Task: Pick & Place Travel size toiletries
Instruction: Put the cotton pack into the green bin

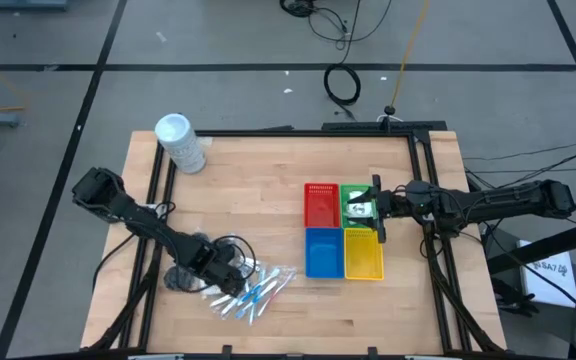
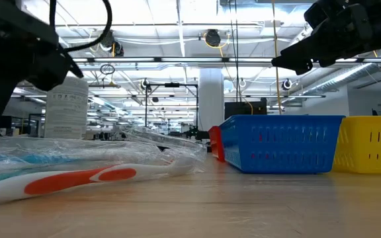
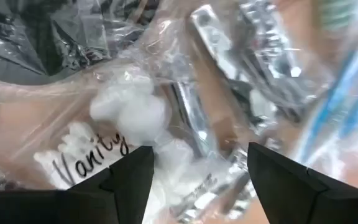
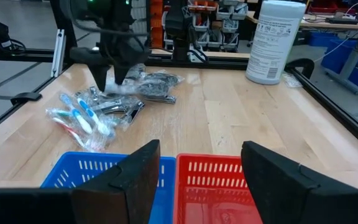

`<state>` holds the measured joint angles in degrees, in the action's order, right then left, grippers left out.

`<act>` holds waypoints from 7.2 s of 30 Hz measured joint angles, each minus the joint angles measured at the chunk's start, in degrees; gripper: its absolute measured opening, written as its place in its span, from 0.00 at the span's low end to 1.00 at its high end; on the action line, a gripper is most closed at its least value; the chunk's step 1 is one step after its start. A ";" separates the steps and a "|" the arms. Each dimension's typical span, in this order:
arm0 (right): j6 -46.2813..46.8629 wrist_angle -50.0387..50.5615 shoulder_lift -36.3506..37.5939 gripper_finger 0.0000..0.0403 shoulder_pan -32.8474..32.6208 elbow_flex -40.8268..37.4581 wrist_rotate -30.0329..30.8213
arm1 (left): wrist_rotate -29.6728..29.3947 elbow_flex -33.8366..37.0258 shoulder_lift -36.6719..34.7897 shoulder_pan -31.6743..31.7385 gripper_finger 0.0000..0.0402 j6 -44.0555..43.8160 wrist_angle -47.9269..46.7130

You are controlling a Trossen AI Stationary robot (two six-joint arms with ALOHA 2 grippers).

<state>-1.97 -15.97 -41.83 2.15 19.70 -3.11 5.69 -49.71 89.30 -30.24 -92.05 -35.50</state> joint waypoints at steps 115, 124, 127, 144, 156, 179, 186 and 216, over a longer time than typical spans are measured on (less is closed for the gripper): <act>4.78 -50.20 -29.92 0.70 0.39 0.04 -5.74 | 25.77 -4.82 7.42 37.00 0.00 91.52 79.54; 6.49 -49.05 -28.15 0.70 0.39 0.04 -8.50 | 28.73 -12.26 13.39 36.54 0.00 90.17 78.67; 7.77 -48.79 -28.17 0.69 0.35 0.02 -10.89 | 28.95 -14.82 16.32 36.48 0.00 89.45 78.64; 8.31 -48.94 -28.15 0.28 0.37 0.00 -15.64 | 28.77 -16.65 17.98 37.31 0.03 83.04 78.72; 6.07 -49.07 -28.13 0.08 0.39 0.00 -19.48 | 28.73 -16.65 17.94 36.86 0.03 78.98 79.31; -3.31 -0.50 -2.81 0.06 2.39 0.02 2.93 | -17.90 -16.76 -6.65 33.46 0.71 82.77 16.70; -8.07 20.11 2.40 0.07 -3.77 0.00 25.21 | -25.28 -15.54 -5.91 33.46 0.71 77.74 11.48; 3.46 25.07 -1.61 0.57 -9.77 0.02 18.73 | -25.29 -14.60 -5.93 33.46 0.71 78.31 12.97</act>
<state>1.49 9.11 -43.43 -7.62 19.73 15.61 -19.60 -64.31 83.37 3.22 -13.74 -22.53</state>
